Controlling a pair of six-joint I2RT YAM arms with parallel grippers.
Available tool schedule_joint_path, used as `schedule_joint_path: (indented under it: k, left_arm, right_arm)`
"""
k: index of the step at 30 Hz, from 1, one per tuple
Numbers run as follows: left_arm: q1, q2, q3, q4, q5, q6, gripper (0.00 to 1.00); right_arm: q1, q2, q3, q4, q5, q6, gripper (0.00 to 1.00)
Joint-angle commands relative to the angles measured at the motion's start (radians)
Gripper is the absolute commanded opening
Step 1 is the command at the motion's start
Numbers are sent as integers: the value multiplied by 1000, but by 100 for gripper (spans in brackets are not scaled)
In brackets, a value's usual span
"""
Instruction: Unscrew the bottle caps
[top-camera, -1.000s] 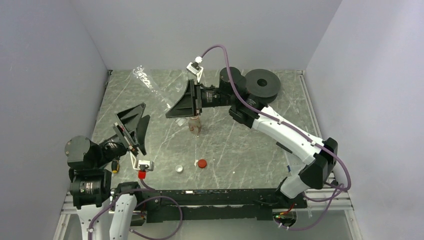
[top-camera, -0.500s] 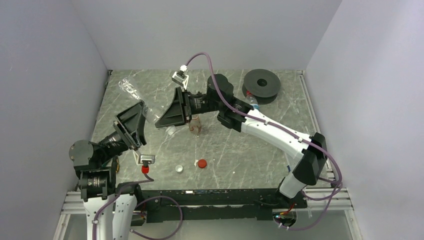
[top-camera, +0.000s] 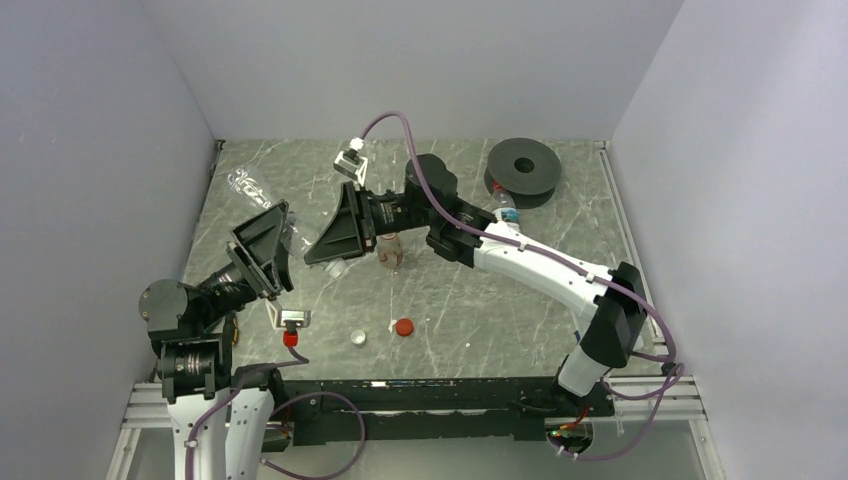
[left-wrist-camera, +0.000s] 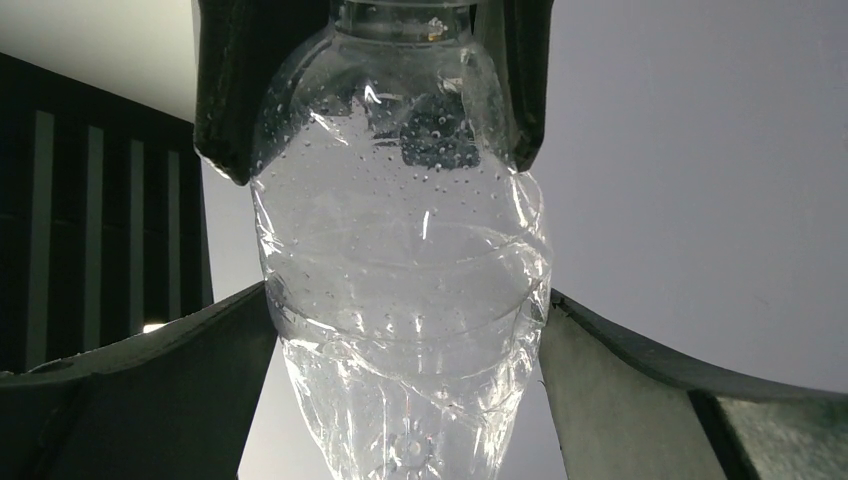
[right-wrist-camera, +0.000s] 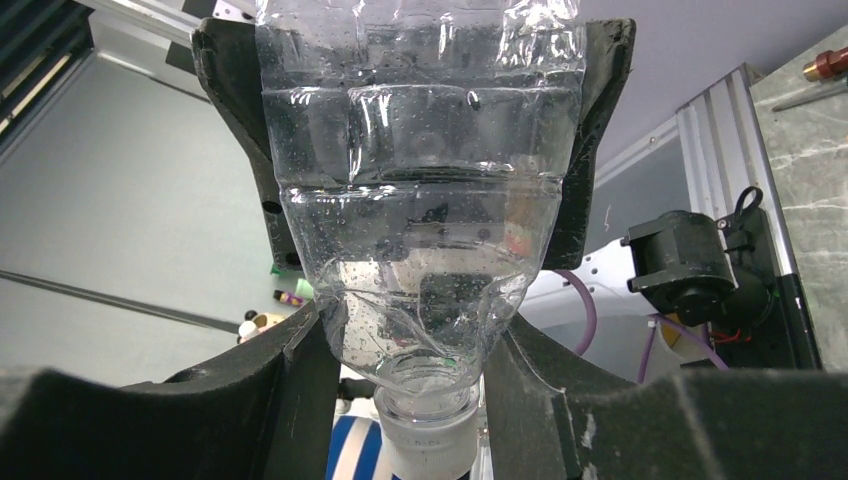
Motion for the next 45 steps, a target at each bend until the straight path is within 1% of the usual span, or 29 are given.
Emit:
schedule_joint_path:
  k: [1,5,7,8,10,11,13,15,18,20,23,25,26,27,29,32,33,35,37,39,42,45]
  left_arm:
    - [0,-24,13,6,30,41,98]
    - [0,-32,41,-96,33,80,81]
    - [0,-36,47,-131,38,99,70]
    - [0,-37,51,-146,40,106,64]
    - [-1,-39,52,-166,40,112,52]
    - [0,-39,53,-174,38,116,46]
    - [-2,-39,54,-189,30,120,38]
    - [0,-38,56,-201,24,116,37]
    - [0,-31,68,-256,9,112,42]
    - [0,-26,86,-317,-8,110,45]
    - [0,-20,109,-347,-40,34,49]
    - [0,-12,134,-355,-69,-78,49]
    - [0,-1,155,-374,-88,-143,49]
    - [0,17,190,-414,-104,-241,50]
    - [0,64,273,-512,-133,-407,50]
    - [0,147,380,-591,-167,-784,50]
    - [0,172,405,-634,-156,-872,50]
    - [0,203,418,-688,-115,-1040,50]
    - [-1,196,392,-675,-79,-1195,50]
    - [0,179,354,-648,-58,-1314,50]
    - [0,172,339,-631,-34,-1465,50]
    - [0,173,347,-609,0,-1570,50]
  right_arm:
    - [10,19,22,-57,-6,-6,19]
    - [10,22,54,-95,1,-28,18]
    - [8,25,69,-106,-5,-35,19]
    - [8,27,76,-111,-8,-37,21]
    - [7,31,95,-126,-9,-45,30]
    - [7,32,103,-137,-9,-54,36]
    - [6,31,120,-172,0,-78,49]
    - [2,27,139,-207,11,-107,60]
    - [-15,16,189,-325,39,-177,79]
    - [-29,1,230,-410,74,-240,85]
    - [-46,-19,305,-563,164,-354,95]
    - [-50,-33,369,-695,269,-448,99]
    - [-50,-48,386,-742,329,-499,99]
    - [-50,-80,388,-754,380,-526,100]
    - [-46,-141,356,-724,472,-562,100]
    - [-23,-226,282,-641,587,-604,100]
    - [-8,-245,273,-619,622,-619,100]
    - [33,-265,274,-591,694,-655,100]
    - [85,-268,291,-578,783,-696,100]
    - [139,-263,309,-564,851,-737,100]
    - [234,-227,345,-550,982,-811,100]
    - [297,-169,406,-556,1102,-869,99]
